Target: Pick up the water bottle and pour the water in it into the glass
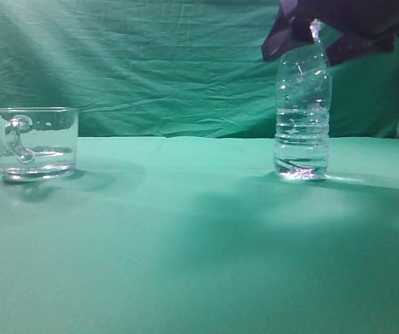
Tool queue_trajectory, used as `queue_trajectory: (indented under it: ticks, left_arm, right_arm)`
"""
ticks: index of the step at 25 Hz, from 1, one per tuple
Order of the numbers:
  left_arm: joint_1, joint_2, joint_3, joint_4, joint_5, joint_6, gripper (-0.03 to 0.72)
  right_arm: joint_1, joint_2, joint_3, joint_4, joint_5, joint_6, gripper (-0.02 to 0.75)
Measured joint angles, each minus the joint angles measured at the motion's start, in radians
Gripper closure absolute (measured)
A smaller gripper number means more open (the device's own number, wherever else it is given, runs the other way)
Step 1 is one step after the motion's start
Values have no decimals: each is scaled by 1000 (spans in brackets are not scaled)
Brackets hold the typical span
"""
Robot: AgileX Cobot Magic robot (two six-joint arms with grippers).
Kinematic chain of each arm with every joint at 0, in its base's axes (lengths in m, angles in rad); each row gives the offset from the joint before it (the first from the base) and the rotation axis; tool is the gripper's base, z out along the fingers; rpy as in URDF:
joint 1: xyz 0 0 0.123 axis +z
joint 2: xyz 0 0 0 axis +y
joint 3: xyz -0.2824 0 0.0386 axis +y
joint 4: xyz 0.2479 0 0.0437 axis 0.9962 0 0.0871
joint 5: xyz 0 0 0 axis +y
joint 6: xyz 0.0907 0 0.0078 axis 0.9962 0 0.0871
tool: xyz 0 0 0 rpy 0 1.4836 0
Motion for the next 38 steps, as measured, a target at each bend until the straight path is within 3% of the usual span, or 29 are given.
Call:
queue_trajectory:
  ticks: [8,11,15,18,24,30,34,38]
  left_arm:
    - [0,0,0,0,0,0,688]
    - [0,0,0,0,0,0,688]
    - [0,0,0,0,0,0,688]
    - [0,0,0,0,0,0,688]
    - [0,0,0,0,0,0,688]
    - [0,0,0,0,0,0,688]
    - [0,0,0,0,0,0,688]
    - [0,0,0,0,0,0,688]
  right_arm:
    - [0,-220,0,0,65,2,106]
    - [0,-318,0,0,136,4,297]
    - [0,-480,3,0,290,16,616]
    - [0,-606,8,2,413,44,738]
    - [0,-838,9,46,625,58,738]
    - [0,-1051,9,247,868,49,738]
    - [0,-1146,9,256,1040,23,738]
    - [0,-1184,9,256,1110,-82,738]
